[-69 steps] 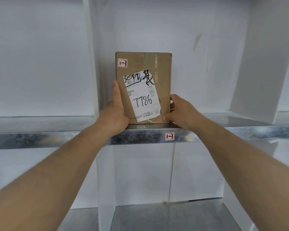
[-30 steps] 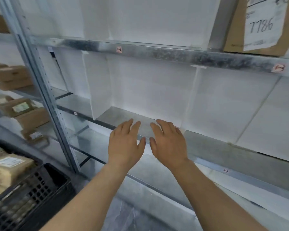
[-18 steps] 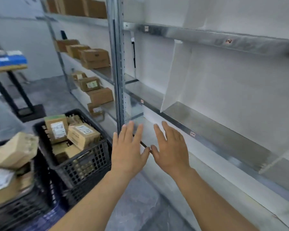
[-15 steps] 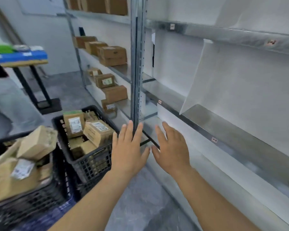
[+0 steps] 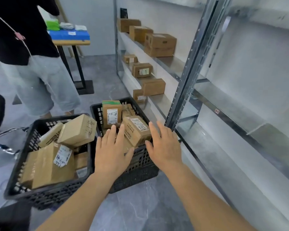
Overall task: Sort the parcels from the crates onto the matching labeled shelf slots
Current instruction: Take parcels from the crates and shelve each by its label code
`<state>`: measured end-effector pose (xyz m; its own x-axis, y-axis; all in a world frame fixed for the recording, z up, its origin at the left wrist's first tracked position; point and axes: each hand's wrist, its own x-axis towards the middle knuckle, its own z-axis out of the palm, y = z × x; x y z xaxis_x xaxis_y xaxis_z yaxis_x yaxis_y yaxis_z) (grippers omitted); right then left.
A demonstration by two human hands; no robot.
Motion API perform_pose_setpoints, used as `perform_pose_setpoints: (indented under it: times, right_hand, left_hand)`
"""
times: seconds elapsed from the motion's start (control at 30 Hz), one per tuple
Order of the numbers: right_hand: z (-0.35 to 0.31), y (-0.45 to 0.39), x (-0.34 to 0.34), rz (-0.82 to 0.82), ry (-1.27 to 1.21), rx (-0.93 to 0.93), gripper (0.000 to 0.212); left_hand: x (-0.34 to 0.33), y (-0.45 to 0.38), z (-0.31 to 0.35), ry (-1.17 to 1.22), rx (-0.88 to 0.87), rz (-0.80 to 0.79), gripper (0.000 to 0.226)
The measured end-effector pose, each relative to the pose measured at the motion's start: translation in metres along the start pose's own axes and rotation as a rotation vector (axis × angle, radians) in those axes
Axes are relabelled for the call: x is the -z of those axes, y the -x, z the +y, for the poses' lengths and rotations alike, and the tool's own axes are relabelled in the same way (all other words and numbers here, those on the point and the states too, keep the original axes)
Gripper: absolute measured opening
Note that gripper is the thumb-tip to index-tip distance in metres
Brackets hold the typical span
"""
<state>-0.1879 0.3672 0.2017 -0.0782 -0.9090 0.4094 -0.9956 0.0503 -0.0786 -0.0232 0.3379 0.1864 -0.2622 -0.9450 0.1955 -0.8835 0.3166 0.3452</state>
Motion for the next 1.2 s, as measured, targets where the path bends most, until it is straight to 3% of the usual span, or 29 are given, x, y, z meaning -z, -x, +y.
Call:
perform_pose_setpoints:
  times: [0.27, 0.57, 0.83, 1.2]
  right_hand:
    - [0.006, -0.036, -0.047, -0.158, -0.049, 0.042, 0.062]
    - [0.065, -0.111, -0.103, -0.329, -0.182, 0.118, 0.058]
    - [0.142, -0.159, -0.191, -0.495, -0.225, 0.044, 0.055]
    - [0.158, -0.178, -0.295, -0.744, -0.325, -0.105, 0.049]
  left_hand:
    - [-0.035, -0.032, -0.02, 0.041, 0.13, -0.057, 0.08]
    - [-0.09, -0.1, 0.005, 0.036, 0.281, -0.111, 0.077]
    - [-0.158, -0.168, 0.032, 0.105, 0.472, -0.253, 0.077]
    - [-0.246, -0.21, -0.005, 0.306, 0.644, -0.401, 0.073]
